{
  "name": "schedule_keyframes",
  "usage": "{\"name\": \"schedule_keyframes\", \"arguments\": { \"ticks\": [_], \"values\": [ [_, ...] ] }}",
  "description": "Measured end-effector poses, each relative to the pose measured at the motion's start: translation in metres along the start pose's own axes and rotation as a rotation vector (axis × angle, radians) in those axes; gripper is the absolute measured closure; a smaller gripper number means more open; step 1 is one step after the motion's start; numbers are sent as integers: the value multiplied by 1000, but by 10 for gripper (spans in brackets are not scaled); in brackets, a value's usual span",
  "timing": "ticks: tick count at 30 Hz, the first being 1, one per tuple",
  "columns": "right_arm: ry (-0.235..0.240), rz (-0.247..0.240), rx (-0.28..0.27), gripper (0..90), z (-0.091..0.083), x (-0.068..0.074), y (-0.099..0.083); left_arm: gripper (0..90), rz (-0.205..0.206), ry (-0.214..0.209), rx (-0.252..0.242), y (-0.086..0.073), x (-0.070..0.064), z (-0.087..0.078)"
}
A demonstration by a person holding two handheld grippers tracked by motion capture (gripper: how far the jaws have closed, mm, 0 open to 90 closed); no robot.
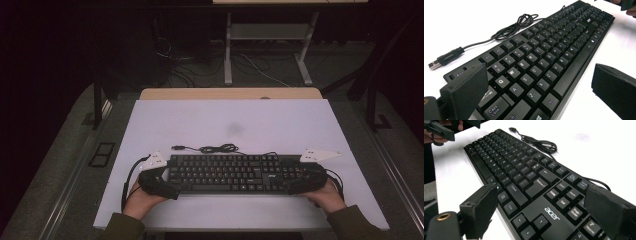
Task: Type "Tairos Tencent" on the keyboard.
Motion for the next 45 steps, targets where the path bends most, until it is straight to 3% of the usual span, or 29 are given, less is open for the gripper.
{"name": "schedule_keyframes", "arguments": {
  "ticks": [38, 45],
  "values": [
    [68, -16, -3, 120, 28, 15, 19, 1, -10, -13, -28, 19, 0, 14],
    [78, -22, -2, 141, 33, 18, 21, 3, 6, -18, -28, 23, -2, 20]
  ]
}}
Point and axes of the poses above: each handheld gripper's, and its own axes: z roughly forward along the jaws, y roughly out of its top, x roughly to its left, the point moved 8 cm from there along z, roughly forward along the jaws, and after that the axes turned 3 degrees about -y, right-handed, at the moved point
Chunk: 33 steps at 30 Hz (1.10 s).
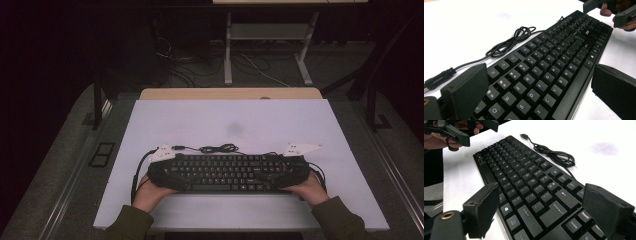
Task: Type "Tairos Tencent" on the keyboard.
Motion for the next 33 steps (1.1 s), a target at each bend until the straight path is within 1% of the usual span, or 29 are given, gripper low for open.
{"name": "schedule_keyframes", "arguments": {
  "ticks": [8, 13, 18, 19, 21, 29, 33],
  "values": [
    [13, -5, 8, 145, 9, 3, 4, 2, 17, -10, 5, 6, -2, 9],
    [19, -12, 10, 148, 14, 4, 7, 3, 19, -11, 0, 11, -2, 11],
    [25, -17, 19, 149, 19, 6, 9, 3, 15, -17, -15, 18, -2, 16],
    [25, -17, 19, 149, 19, 6, 9, 3, 20, -17, -12, 18, -2, 17],
    [28, -17, 20, 150, 21, 7, 10, 2, 16, -20, -14, 20, -3, 20],
    [38, -21, 17, 152, 29, 8, 17, 3, 21, -33, -13, 26, -6, 31],
    [53, -27, 20, 169, 34, 11, 20, 2, 20, -34, -18, 27, -7, 35]
  ]
}}
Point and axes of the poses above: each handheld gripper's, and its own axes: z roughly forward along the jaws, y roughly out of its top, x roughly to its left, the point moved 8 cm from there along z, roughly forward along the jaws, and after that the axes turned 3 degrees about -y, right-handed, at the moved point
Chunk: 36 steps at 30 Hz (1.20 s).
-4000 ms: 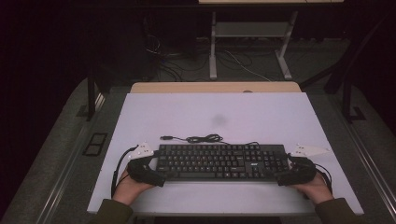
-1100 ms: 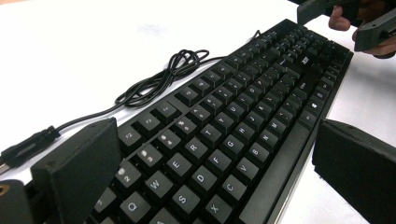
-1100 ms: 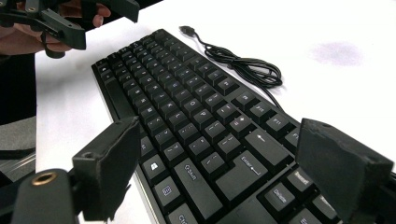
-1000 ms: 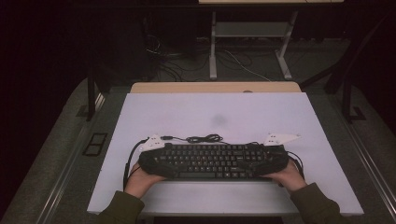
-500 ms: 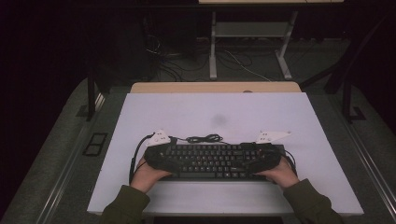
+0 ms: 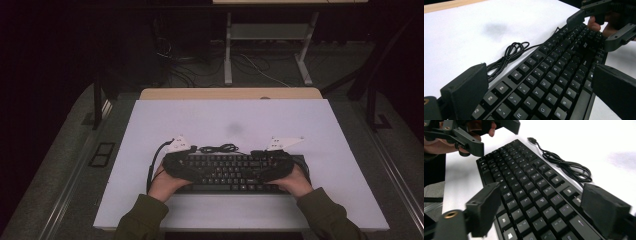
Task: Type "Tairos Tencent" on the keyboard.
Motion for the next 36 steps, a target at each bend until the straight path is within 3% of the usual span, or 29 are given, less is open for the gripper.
{"name": "schedule_keyframes", "arguments": {
  "ticks": [6, 10, 12, 13, 15, 16, 19, 25, 30, 36],
  "values": [
    [11, -7, 8, 170, 11, 4, 4, 3, 0, 6, 11, -6, 0, -1],
    [26, -23, 17, 226, 14, 7, 3, 3, 0, 4, 22, -10, 0, 0],
    [31, -29, 26, 286, 14, 8, 1, 3, -3, 5, 24, -12, 1, 0],
    [31, -39, 34, 389, 14, 8, -1, 3, -4, 6, 25, -12, 1, 0],
    [37, -49, 48, 480, 13, 9, -3, 3, -4, 7, 27, -13, 1, 0],
    [37, -49, 48, 480, 13, 9, -3, 3, -3, 6, 27, -12, 1, 0],
    [43, -72, 77, 624, 13, 11, -7, 3, -4, 5, 25, -13, 1, 1],
    [41, -92, 100, 786, 10, 9, -12, 3, -3, 8, 28, -13, 2, 1],
    [50, -103, 118, 882, 7, 7, -16, 3, -5, 10, 29, -14, 3, 1],
    [55, -118, 144, 895, 5, 8, -23, 3, -9, 10, 30, -15, 4, 1]
  ]
}}
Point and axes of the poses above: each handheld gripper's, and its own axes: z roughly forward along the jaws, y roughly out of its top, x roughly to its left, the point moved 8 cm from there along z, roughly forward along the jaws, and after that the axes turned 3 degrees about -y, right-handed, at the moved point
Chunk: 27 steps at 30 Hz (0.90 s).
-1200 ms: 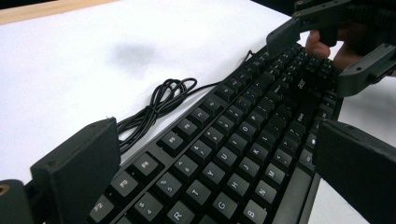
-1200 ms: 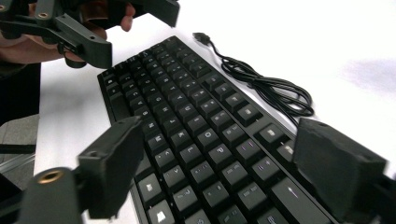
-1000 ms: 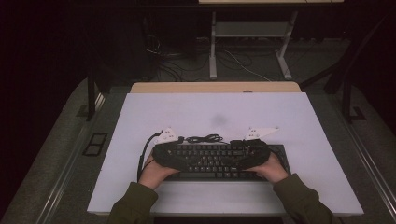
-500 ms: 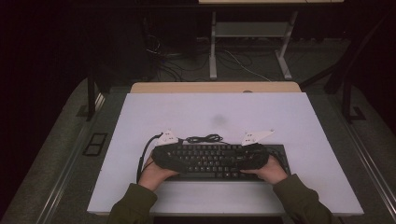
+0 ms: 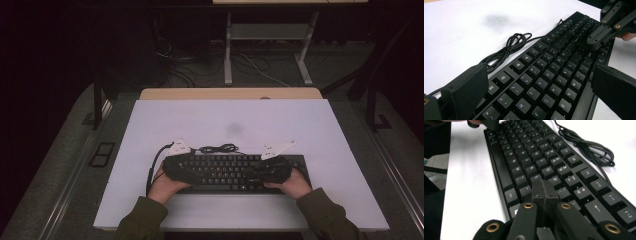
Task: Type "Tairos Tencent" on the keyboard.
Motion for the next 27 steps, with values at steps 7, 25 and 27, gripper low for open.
{"name": "schedule_keyframes", "arguments": {
  "ticks": [7, 25, 27],
  "values": [
    [3, -12, 35, 895, 0, 2, -9, 3, 0, 1, 6, -1, 0, 1],
    [-10, -39, 80, 895, 2, 2, -19, 34, 2, 0, 8, -1, 0, 4],
    [-11, -38, 81, 895, 2, 2, -19, 73, 2, 0, 7, -1, 0, 5]
  ]
}}
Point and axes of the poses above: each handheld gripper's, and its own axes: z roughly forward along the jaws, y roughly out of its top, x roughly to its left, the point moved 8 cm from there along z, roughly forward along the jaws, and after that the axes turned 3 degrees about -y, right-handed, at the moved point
